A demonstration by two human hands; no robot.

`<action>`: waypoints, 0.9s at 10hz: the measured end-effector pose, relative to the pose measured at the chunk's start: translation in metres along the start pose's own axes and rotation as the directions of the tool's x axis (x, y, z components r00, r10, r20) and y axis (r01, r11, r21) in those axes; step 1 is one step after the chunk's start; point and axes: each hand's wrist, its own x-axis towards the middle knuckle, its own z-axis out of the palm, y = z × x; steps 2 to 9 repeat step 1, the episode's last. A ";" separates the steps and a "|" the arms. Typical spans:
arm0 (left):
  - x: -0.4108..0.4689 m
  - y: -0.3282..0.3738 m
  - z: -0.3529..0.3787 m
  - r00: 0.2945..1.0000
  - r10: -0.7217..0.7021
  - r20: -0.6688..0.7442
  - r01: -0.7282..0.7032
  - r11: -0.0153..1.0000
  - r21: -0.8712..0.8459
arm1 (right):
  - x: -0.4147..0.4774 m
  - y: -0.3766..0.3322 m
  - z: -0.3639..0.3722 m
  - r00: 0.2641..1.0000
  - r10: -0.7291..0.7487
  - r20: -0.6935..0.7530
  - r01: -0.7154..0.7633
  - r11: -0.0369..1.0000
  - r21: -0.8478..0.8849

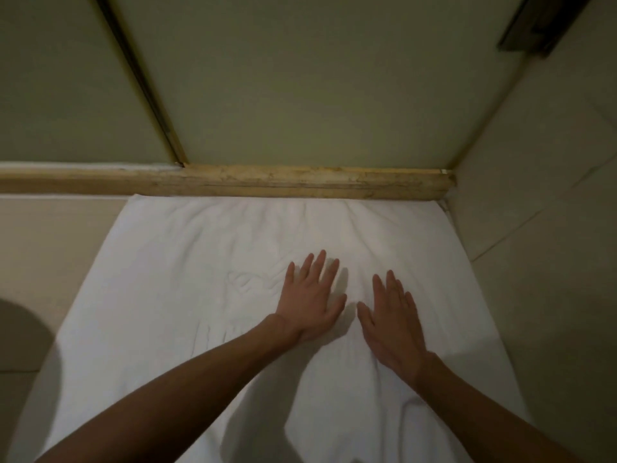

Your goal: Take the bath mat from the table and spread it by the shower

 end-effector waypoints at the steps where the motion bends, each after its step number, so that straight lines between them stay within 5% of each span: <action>1: -0.003 -0.019 -0.022 0.993 -0.093 -0.066 0.092 0.996 -0.017 | 0.011 -0.020 -0.016 0.999 -0.014 -0.030 0.014 1.000 0.013; 9: -0.003 -0.019 -0.022 0.993 -0.093 -0.066 0.092 0.996 -0.017 | 0.011 -0.020 -0.016 0.999 -0.014 -0.030 0.014 1.000 0.013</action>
